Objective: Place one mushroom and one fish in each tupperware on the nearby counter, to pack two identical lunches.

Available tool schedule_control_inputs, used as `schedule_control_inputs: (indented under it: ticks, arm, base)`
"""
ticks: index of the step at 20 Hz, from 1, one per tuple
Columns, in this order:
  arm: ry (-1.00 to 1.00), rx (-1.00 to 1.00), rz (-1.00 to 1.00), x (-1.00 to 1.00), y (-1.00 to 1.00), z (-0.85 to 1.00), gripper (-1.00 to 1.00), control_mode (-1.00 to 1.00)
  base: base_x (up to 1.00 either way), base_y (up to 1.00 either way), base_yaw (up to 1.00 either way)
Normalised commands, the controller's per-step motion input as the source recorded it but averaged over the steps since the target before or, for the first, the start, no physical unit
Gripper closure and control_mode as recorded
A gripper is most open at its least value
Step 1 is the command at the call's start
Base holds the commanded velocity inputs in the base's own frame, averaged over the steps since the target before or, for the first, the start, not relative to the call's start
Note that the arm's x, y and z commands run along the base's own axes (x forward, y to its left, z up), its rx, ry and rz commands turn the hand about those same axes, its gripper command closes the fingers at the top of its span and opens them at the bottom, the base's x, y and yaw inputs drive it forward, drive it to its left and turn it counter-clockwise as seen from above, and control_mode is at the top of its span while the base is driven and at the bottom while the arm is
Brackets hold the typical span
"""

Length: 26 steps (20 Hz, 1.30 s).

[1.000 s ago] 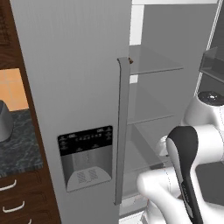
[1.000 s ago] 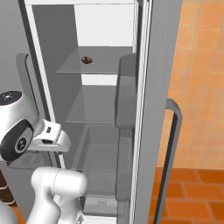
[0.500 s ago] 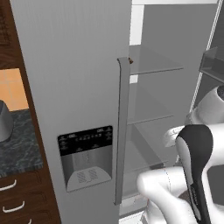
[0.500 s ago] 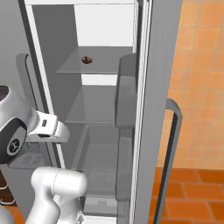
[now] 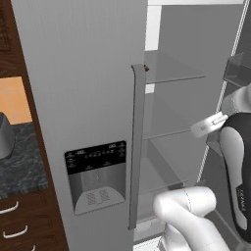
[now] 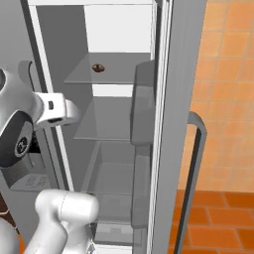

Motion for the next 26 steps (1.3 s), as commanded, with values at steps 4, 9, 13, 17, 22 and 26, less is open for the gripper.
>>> schedule_control_inputs:
  ticks: [4,9,13,17,22,26]
  arm:
    - [-0.05,-0.01,0.11,0.32,-0.03,0.08,-1.0,-1.0]
    - [0.0,0.0,-0.01,1.0,-0.17,0.0,-1.0,-1.0]
    - [-0.01,0.02,-0.06,0.95,-0.17,0.0,-1.0,-1.0]
    - [-0.1,0.14,-0.02,0.91,0.0,0.13,-1.0,-1.0]
    - [-0.06,0.12,0.0,0.99,0.22,0.38,-1.0,-1.0]
    - [-0.01,0.06,0.0,1.0,0.31,0.2,-1.0,-1.0]
  base:
    - [0.0,0.0,0.0]
    - [0.0,0.0,0.0]
    - [0.0,0.0,0.0]
    - [0.0,0.0,0.0]
    - [0.0,0.0,0.0]
    - [0.0,0.0,0.0]
